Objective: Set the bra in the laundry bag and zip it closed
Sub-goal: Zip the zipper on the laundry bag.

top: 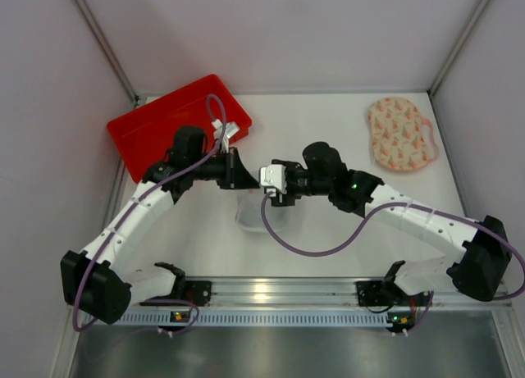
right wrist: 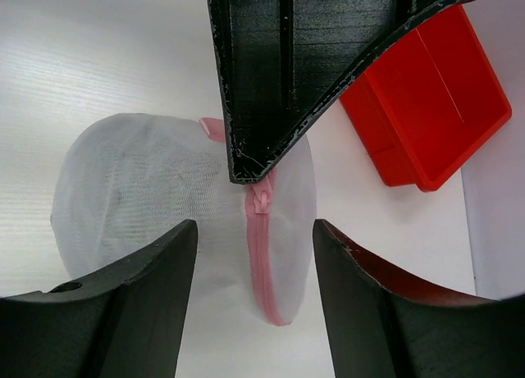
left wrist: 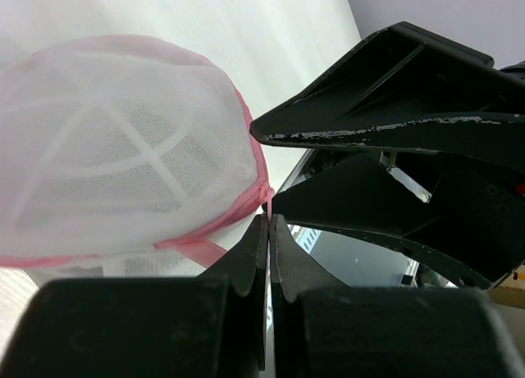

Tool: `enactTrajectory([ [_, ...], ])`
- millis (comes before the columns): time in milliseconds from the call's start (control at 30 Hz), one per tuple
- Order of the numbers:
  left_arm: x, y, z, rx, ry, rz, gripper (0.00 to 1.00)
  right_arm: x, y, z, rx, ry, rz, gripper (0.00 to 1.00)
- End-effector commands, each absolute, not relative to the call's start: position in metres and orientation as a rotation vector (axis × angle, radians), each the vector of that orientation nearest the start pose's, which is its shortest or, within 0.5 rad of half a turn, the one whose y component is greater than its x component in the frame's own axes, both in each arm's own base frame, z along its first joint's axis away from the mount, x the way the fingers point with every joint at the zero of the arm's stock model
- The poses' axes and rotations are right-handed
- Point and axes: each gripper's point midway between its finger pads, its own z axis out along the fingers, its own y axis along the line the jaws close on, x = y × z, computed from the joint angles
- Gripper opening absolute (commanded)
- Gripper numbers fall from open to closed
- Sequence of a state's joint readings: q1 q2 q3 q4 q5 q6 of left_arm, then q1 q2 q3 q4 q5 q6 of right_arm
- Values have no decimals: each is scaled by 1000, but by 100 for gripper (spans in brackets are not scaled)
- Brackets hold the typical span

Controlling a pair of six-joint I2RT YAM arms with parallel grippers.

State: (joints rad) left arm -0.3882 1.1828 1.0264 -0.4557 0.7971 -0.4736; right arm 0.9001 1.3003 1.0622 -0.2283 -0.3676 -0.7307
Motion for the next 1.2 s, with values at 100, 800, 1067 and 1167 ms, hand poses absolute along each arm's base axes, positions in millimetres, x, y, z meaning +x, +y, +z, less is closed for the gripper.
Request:
enactTrajectory([
  [100, 222, -249, 255, 455, 2199, -1387, 0, 232, 345, 244, -1628, 1168, 456, 53],
  [800, 268, -201, 203, 141, 2324, -1168, 0, 236, 327, 248, -1582, 1180, 375, 0],
  [1067, 266, -195, 171, 75, 2430, -1207, 0, 228, 326, 261, -1561, 1144, 416, 0],
  [1167, 268, -196, 182, 125, 2391, -1216, 0, 228, 326, 264, -1554, 1141, 420, 0],
])
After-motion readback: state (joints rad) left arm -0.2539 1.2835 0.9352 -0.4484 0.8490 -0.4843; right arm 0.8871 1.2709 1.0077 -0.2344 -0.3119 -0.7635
